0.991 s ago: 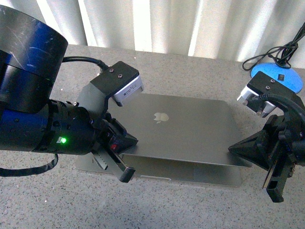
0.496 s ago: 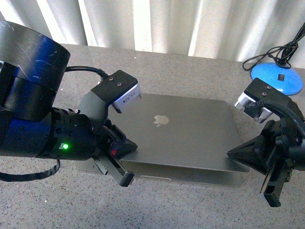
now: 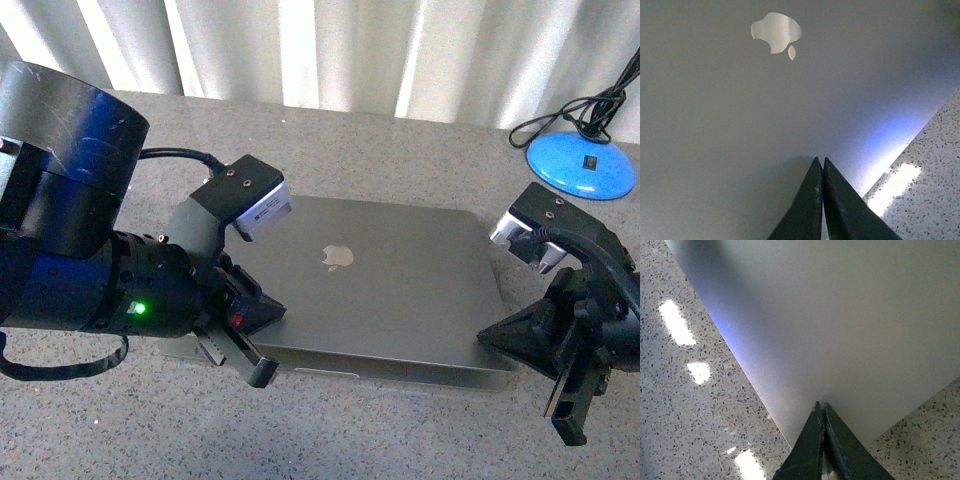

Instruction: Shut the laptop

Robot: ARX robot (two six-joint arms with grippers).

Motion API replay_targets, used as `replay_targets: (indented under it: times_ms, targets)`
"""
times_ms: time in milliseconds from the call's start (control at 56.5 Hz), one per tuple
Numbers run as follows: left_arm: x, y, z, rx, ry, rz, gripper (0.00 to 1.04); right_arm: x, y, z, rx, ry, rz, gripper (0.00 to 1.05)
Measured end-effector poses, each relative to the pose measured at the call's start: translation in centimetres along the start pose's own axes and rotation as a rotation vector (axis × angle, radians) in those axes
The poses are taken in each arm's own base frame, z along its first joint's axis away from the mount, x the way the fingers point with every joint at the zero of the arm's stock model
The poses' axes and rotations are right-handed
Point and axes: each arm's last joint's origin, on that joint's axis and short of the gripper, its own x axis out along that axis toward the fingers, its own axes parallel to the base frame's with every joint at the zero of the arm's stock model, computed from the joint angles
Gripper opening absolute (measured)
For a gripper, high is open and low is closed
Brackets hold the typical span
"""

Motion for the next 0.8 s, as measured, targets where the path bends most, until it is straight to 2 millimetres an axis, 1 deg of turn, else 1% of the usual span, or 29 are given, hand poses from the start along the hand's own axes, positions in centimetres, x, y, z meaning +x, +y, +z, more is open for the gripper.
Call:
replay_targets:
  times_ms: [354,796]
  targets:
    - [-0.1,0.3,-0.3,-0.012,0.001,-0.005,0.04,0.1,-0.1,-0.2,0.005,0.004,0.0,0.01]
    - [0.3,1.0,-1.2,-0.037,-0.002,-0.018,0.04,0.6,-0.1,-0.7,0.016,0.027,0.009,0.01]
